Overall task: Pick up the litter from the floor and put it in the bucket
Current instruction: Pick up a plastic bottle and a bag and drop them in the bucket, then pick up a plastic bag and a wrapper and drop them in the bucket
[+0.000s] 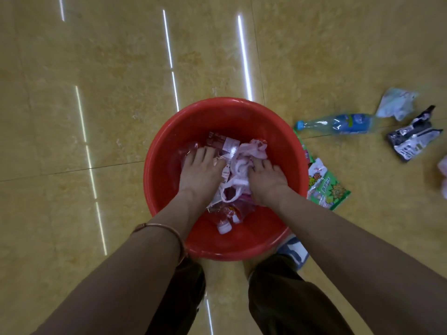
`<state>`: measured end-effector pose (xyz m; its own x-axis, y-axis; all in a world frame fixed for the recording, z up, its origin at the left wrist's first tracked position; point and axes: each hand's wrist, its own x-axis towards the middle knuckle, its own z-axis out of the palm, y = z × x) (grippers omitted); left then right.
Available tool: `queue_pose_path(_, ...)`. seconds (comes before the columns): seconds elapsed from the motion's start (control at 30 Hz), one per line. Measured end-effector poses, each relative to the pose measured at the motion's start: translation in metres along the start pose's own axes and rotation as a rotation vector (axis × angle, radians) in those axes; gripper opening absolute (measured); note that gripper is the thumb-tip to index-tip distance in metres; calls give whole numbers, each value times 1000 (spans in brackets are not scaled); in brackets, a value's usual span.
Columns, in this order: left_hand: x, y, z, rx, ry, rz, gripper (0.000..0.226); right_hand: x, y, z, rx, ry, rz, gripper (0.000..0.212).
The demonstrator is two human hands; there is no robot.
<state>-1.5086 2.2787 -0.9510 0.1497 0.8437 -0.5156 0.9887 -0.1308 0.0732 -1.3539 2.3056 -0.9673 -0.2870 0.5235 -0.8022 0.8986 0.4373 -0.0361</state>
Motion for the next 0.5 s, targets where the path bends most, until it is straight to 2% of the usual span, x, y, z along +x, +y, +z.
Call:
queue_pose_path(0.13,-31,0,-43,-77,-3,-14,50,-43,4,-36,115,57,-35,62)
queue_pose_path(0.33,-73,6,-146,-225,87,-70,60,-120,14,-121,328,257,-17,64)
queue_pose_path(0.5,-110,17,-255,-366,165,0,37,-194,27,-198,490,440,-30,55)
